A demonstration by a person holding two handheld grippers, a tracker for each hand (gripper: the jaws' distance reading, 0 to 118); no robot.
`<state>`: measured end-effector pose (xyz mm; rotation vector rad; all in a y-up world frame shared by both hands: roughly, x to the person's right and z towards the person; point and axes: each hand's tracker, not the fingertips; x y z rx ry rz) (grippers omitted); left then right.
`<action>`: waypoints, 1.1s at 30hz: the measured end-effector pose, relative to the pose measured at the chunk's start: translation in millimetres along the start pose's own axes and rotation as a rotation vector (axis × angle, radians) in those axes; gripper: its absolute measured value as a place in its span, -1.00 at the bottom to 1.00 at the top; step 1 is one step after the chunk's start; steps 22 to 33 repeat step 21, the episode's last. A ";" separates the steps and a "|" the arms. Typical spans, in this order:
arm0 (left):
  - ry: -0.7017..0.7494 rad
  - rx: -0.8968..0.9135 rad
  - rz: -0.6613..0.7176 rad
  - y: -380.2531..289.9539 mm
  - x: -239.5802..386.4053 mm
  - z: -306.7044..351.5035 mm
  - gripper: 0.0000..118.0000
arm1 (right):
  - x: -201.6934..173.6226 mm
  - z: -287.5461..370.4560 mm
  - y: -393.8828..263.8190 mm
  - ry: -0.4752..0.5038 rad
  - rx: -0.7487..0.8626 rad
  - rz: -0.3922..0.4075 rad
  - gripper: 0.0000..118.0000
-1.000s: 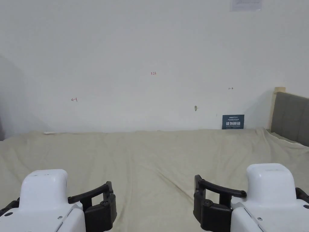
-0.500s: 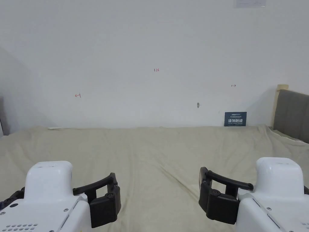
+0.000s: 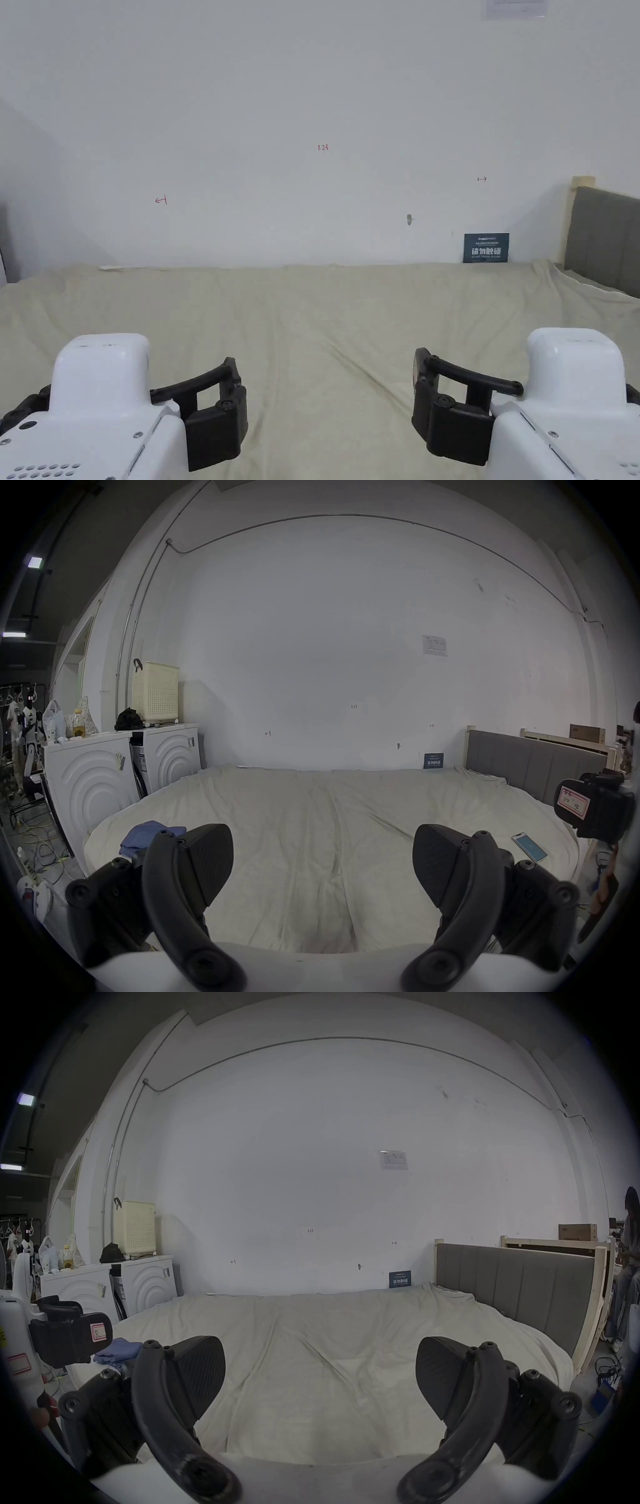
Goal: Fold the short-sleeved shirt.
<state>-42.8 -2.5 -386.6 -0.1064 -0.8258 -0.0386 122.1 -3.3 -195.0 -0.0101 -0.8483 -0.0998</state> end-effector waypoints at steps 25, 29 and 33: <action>-0.009 0.009 -0.016 -4.8 2.8 4.6 0.80 | 1.9 5.4 -1.3 0.006 0.009 0.016 0.90; -0.009 0.009 -0.016 -4.8 2.8 4.6 0.80 | 1.9 5.4 -1.3 0.006 0.009 0.016 0.90; -0.009 0.009 -0.016 -4.8 2.8 4.6 0.80 | 1.9 5.4 -1.3 0.006 0.009 0.016 0.90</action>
